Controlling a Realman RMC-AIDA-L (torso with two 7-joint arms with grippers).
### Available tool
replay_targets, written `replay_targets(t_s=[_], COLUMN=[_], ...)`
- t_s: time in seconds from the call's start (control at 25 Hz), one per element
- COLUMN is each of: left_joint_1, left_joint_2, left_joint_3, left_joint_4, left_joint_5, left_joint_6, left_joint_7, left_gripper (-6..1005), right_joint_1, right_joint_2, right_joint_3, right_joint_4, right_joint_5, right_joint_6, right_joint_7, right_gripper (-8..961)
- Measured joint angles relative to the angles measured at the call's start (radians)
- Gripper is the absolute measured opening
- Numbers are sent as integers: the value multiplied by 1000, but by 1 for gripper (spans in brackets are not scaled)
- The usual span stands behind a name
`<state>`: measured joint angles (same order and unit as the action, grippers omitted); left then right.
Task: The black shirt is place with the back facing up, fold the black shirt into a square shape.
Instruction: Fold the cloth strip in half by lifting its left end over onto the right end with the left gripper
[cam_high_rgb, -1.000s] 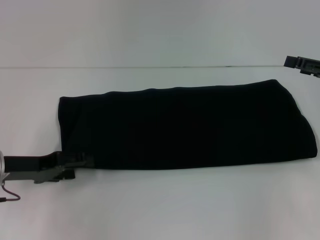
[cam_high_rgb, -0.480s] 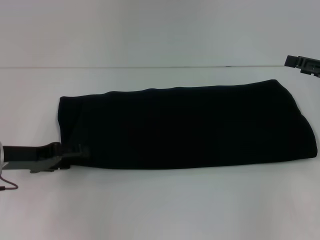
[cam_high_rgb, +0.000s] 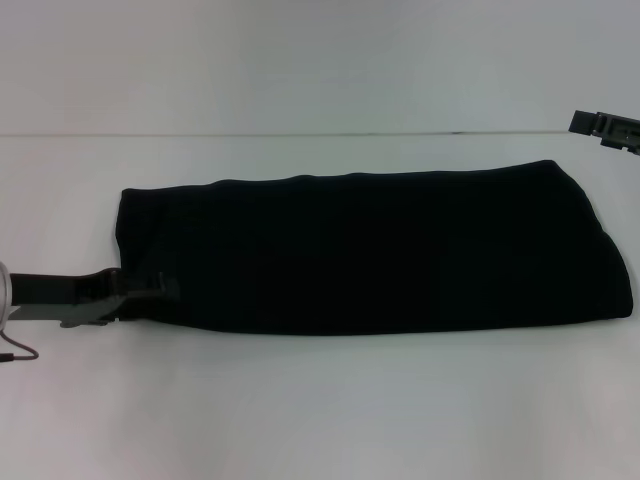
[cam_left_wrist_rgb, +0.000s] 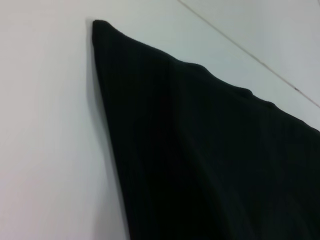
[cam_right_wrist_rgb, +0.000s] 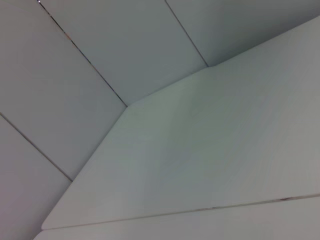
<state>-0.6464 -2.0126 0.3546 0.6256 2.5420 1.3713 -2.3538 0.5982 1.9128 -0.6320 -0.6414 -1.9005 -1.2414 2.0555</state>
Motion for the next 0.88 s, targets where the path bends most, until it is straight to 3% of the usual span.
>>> replay_targets(t_s=[0.36,0.8,0.88], left_joint_1=[-7,-2,-1], left_joint_2=[2,0,0], left_joint_3=[1,-3,-4], left_joint_4=[-2,1,3], left_joint_5=[-7,-11,-11], left_joint_6=[-9,-32,-34], left_joint_7=[7,23,24], left_gripper=[883,713,618], right_joint_1=[2,6,6], right_joint_2=[0,1,1], right_joint_3=[0,0,0], right_joint_4=[0,6,7], right_joint_5=[-1,-5,-5], right_joint_6=[2,9,10], right_joint_7=[0,-5,-7], right_gripper=[884,876,875])
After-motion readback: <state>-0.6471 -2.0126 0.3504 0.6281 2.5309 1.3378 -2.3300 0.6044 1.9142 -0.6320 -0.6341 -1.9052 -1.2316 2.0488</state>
